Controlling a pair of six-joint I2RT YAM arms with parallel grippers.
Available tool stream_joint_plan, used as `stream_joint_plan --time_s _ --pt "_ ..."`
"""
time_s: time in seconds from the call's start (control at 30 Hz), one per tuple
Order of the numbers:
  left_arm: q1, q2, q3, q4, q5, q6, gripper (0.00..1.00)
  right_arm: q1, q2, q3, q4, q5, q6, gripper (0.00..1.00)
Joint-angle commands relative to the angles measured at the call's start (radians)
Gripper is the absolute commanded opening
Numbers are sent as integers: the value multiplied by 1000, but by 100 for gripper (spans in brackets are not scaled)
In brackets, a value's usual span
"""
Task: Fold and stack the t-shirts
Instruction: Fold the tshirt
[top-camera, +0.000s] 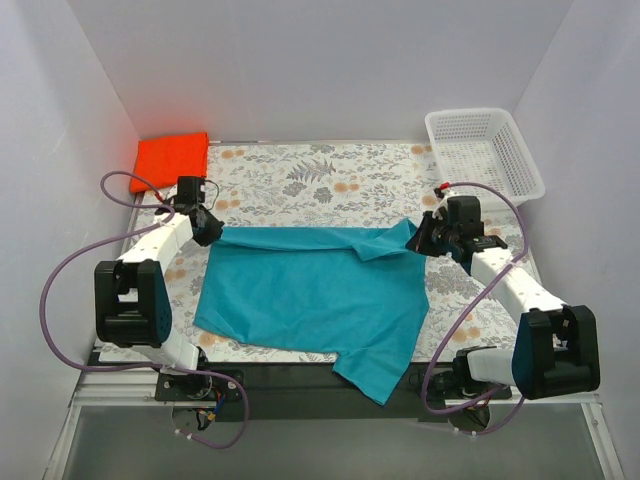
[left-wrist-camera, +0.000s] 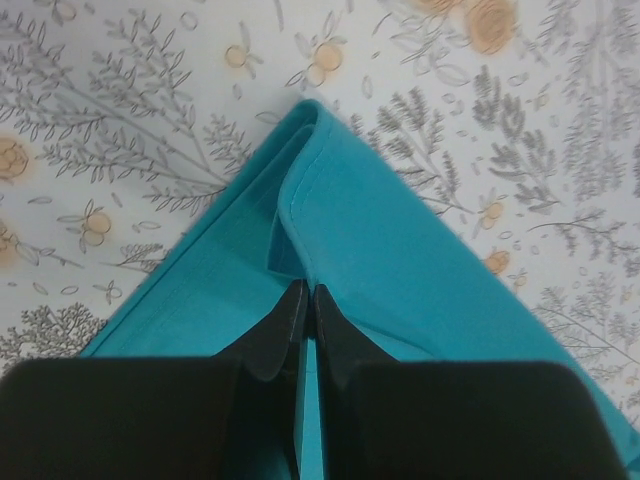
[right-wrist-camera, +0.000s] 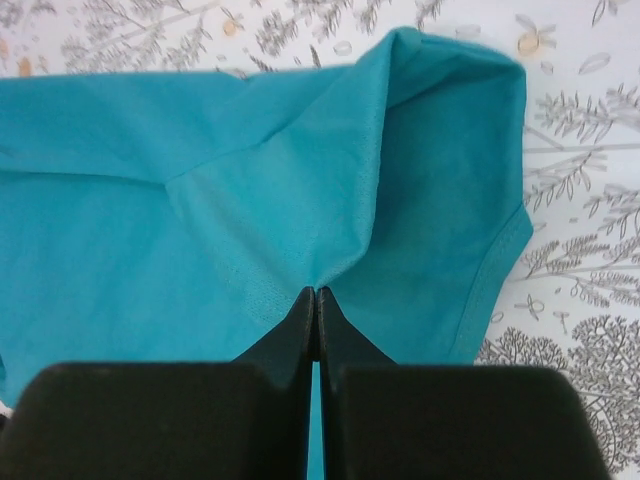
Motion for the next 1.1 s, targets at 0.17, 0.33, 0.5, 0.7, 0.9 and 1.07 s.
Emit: stream_joint_plan --time_s 0.17,0.33,0.5,0.7,0.9,1.07 --pt "14 -61 -106 19 -46 -52 0 1 -71 -116 -17 6 47 1" --pt "16 -45 -136 33 -60 -57 0 0 -82 -146 -20 9 60 1" --pt "17 -48 -96 16 -63 -49 0 1 -99 -141 -34 18 64 1" --pt "17 -22 -25 -15 -94 -25 0 0 -120 -116 -52 17 70 1" --pt "17 -36 -28 -1 -131 -2 0 0 -137 -133 -72 0 72 1" --pt "17 -19 -86 16 -120 -8 0 0 -128 -188 -69 -28 86 1"
